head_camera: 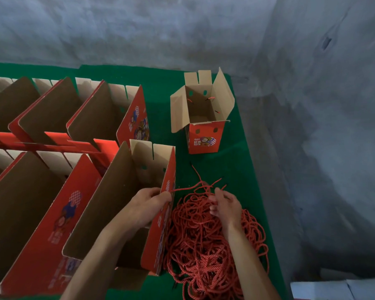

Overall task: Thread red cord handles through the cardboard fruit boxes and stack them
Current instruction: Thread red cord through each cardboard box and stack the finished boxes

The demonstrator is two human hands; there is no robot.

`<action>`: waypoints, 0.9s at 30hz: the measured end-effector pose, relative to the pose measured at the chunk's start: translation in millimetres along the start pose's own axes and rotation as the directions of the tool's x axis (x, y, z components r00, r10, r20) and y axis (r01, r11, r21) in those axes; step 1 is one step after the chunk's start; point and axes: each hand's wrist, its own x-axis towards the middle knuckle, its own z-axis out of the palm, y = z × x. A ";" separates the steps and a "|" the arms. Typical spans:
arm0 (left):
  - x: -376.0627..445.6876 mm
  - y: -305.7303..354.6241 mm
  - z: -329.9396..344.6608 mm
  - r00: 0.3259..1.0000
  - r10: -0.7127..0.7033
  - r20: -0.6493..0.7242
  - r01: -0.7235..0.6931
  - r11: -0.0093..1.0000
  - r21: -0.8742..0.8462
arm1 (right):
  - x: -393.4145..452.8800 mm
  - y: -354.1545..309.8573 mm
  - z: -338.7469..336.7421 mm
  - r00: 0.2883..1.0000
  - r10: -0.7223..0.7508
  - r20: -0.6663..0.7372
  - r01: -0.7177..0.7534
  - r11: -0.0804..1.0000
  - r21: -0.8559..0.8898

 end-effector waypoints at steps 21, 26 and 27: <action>-1.4 -13.2 -11.6 0.980 -0.196 -0.007 0.195 0.978 -0.073 | 1.5 46.3 60.3 0.926 -0.171 0.337 0.359 0.119 -0.926; 6.5 -19.6 -21.0 0.982 -0.181 -0.050 0.171 0.972 -0.162 | -2.1 35.3 56.9 0.946 -0.049 0.320 0.323 0.102 -0.941; 8.0 -20.6 -21.1 0.982 -0.181 -0.050 0.170 0.971 -0.171 | -3.4 32.8 56.7 0.946 -0.038 0.322 0.324 0.118 -0.939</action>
